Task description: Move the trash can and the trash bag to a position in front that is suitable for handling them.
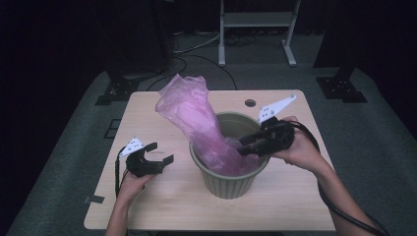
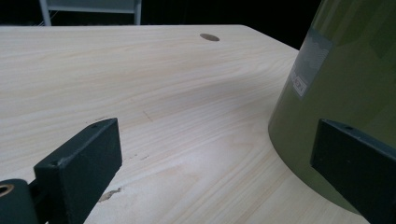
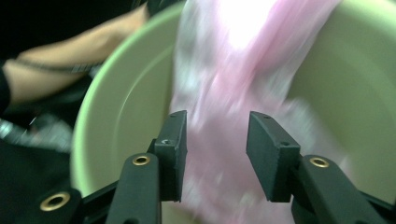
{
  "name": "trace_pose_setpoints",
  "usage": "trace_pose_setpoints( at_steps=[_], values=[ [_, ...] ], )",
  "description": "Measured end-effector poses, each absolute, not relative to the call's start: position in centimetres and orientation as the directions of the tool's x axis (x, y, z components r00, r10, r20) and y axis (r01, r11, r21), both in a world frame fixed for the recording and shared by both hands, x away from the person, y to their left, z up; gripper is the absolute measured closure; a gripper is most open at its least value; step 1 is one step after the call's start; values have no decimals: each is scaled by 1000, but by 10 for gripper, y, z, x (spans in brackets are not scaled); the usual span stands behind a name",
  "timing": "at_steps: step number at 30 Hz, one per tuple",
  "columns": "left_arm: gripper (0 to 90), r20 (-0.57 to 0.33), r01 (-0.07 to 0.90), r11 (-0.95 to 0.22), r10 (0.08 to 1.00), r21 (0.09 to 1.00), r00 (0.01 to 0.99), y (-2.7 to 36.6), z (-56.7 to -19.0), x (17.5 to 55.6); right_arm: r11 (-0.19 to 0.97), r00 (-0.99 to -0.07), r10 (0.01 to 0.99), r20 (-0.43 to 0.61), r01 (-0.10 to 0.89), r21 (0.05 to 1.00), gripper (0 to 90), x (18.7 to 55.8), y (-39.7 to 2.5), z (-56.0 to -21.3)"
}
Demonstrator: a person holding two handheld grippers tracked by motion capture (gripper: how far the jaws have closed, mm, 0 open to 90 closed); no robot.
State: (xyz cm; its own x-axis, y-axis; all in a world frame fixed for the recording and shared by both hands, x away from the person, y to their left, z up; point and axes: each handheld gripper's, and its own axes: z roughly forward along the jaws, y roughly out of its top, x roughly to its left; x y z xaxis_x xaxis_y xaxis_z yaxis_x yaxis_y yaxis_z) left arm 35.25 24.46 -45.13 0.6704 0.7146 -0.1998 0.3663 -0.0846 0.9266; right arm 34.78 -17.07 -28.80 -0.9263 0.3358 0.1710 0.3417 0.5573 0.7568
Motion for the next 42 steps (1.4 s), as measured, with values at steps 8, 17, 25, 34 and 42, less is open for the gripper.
trace_pose_setpoints(
  at_steps=[8, 17, 25, 34, 42],
  values=[
    [8, -195, 358, -89, 706, 929, 681, 246, -446, 352, 497, -899, 432, 75, 306, 812, 458, 386, -126, -265],
    [8, -184, 332, -90, 685, 939, 705, 248, -430, 348, 513, -889, 455, 53, 311, 800, 666, 409, -89, -262],
    [8, -151, 304, -128, 652, 944, 743, 246, -405, 345, 508, -902, 427, 66, 299, 808, 900, 400, -100, -265],
    [8, -145, 285, -152, 589, 947, 795, 230, -373, 343, 446, -893, 447, 53, 273, 852, 900, 378, -134, -263],
    [8, -140, 256, -160, 518, 953, 844, 205, -334, 339, 414, -886, 465, 4, 221, 883, 900, 353, -147, -265]
  ],
)
